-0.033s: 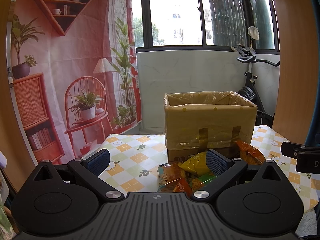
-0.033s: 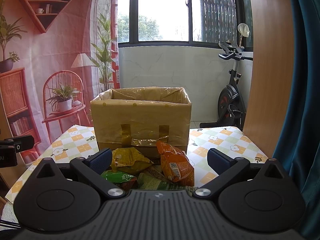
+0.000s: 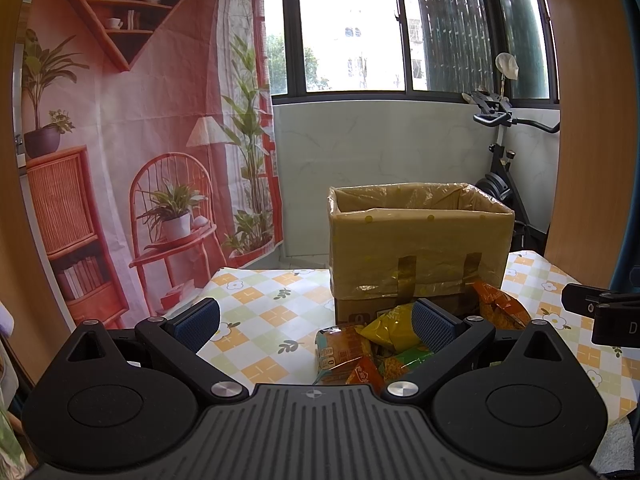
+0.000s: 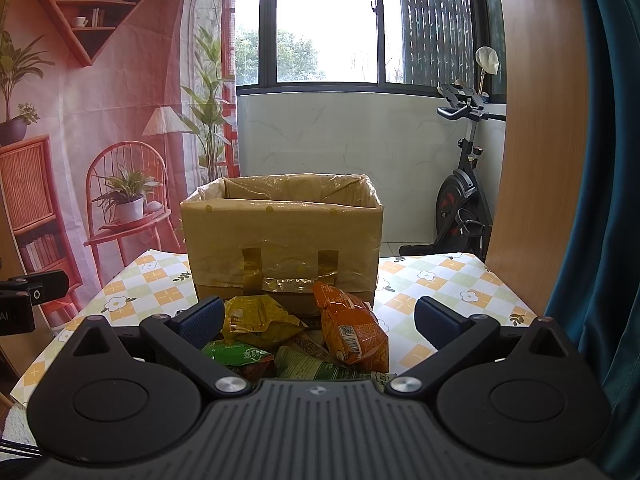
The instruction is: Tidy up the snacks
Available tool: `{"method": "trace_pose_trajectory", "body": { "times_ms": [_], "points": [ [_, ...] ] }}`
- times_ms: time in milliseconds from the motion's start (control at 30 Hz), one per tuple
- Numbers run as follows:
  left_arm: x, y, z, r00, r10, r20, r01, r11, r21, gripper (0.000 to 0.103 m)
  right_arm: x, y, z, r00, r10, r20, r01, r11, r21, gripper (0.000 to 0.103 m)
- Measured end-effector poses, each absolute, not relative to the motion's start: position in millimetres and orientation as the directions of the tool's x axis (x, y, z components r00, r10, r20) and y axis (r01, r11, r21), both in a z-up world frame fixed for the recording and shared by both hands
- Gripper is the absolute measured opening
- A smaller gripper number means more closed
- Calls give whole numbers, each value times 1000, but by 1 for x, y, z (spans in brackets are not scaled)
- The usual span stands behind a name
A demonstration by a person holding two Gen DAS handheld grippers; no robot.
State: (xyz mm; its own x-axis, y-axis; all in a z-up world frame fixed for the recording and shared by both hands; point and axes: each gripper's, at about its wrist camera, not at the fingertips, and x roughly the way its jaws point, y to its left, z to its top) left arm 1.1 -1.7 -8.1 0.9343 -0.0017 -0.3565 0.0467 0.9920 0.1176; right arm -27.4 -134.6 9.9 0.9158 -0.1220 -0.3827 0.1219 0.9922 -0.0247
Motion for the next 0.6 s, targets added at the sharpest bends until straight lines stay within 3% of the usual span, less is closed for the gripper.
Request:
{"method": "trace_pose_trajectory", "body": {
  "times_ms": [600],
  "points": [
    [5, 4, -6, 935, 0, -356, 38, 994, 101, 103, -25, -136, 10, 917, -109, -384, 111, 994, -18, 103]
  ]
}}
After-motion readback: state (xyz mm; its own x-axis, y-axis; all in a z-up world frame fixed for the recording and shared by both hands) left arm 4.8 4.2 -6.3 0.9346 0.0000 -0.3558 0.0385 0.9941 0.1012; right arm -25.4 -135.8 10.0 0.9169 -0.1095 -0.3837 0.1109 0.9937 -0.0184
